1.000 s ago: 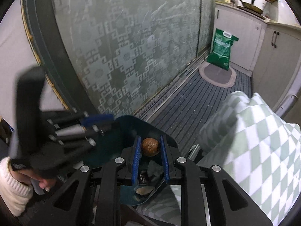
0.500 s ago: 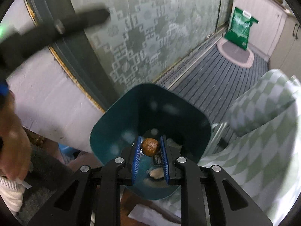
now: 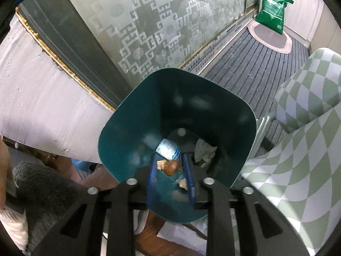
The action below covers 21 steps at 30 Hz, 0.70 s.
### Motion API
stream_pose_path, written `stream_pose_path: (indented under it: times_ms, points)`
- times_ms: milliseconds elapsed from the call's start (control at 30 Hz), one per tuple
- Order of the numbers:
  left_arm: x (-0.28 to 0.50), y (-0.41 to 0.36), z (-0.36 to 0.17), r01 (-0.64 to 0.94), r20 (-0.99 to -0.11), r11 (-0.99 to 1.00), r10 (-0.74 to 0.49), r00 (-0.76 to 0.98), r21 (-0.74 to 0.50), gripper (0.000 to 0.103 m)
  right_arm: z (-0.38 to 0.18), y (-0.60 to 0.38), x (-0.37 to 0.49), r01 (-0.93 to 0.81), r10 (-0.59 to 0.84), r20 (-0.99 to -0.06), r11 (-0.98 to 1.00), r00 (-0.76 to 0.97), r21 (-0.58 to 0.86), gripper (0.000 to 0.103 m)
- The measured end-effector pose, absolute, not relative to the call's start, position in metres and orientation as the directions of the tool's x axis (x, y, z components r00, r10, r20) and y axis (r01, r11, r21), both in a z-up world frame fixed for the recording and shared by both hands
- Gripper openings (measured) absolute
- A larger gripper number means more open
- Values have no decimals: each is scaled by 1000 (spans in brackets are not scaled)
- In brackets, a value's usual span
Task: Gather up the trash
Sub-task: 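Lower the right tool into the teal bin and open it to drop the nut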
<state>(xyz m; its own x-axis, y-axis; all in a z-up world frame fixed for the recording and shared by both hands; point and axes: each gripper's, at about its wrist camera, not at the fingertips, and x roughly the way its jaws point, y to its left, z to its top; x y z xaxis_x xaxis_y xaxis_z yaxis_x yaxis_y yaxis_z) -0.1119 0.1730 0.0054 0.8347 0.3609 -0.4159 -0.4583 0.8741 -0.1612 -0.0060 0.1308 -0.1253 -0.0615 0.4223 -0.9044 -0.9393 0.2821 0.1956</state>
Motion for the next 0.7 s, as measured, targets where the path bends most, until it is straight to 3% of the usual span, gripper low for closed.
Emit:
stream_pose_path:
  times_ms: [267,433,467,533,700]
  points:
    - [-119,166,17,-452,-393,877,364,844,-160,18,-103,125,-4,-939,483,-875,287,-30,191,43]
    - [-121,159,24,-440,-382,885,358,852,-151,43,-70,108,4,-935,562,-826,310,36,171,49]
    - [-120,158,24,-433,-388,889,350,852,-149,51,-63,104,6,-934,575,-817,316,51,164,51]
    - [-120,157,24,-427,-396,892,341,852,-150,55,-48,94,9,-931,601,-793,338,101,137,58]
    - [-119,154,24,-424,-405,893,335,851,-150,86,-11,57,21,-913,661,-721,397,209,99,72]
